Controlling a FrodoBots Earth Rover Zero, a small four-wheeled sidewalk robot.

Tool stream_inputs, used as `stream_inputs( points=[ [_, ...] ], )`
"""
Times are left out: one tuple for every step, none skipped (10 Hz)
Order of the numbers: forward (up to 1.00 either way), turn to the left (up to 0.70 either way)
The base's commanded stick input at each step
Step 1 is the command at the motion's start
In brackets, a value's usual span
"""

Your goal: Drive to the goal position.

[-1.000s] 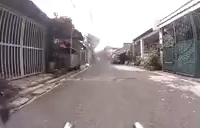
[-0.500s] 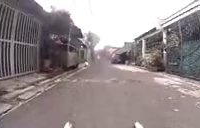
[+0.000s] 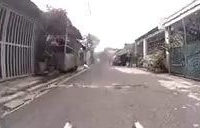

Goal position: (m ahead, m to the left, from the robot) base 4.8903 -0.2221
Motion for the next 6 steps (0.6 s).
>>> stream_inputs(
  points=[
    [0.7,0.0],
    [0.7,0.0],
    [0.7,0.0],
    [0.7,0.0],
    [0.7,0.0],
    [0.7,0.0]
  ],
)
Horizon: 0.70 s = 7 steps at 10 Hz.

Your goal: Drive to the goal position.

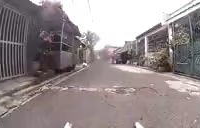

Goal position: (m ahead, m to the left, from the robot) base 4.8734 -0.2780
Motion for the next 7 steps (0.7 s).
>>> stream_inputs(
  points=[
    [0.7,0.0],
    [0.7,0.0],
    [0.7,0.0],
    [0.7,0.0],
    [0.7,0.0],
    [0.7,0.0],
    [0.7,0.0]
  ],
)
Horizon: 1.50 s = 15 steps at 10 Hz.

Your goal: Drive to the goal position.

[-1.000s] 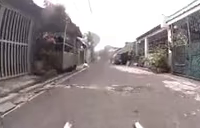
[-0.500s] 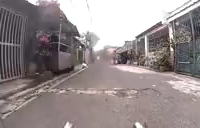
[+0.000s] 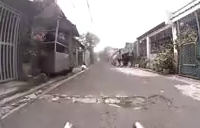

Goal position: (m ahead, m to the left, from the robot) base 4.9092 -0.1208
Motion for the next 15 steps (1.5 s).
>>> stream_inputs(
  points=[
    [0.7,0.0],
    [0.7,0.0],
    [0.7,0.0],
    [0.7,0.0],
    [0.7,0.0],
    [0.7,0.0],
    [0.7,0.0],
    [0.7,0.0],
    [0.7,0.0],
    [0.7,0.0],
    [0.7,0.0],
    [0.7,0.0],
    [0.7,0.0],
    [0.7,0.0],
    [0.7,0.0]
  ],
)
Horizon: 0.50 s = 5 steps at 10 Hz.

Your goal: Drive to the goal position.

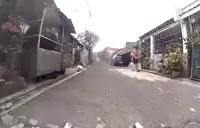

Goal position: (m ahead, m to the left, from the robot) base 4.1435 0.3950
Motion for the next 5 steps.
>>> stream_inputs(
  points=[
    [0.7,0.0],
    [0.7,0.0],
    [0.7,0.0],
    [0.7,0.0],
    [0.7,0.0]
  ],
)
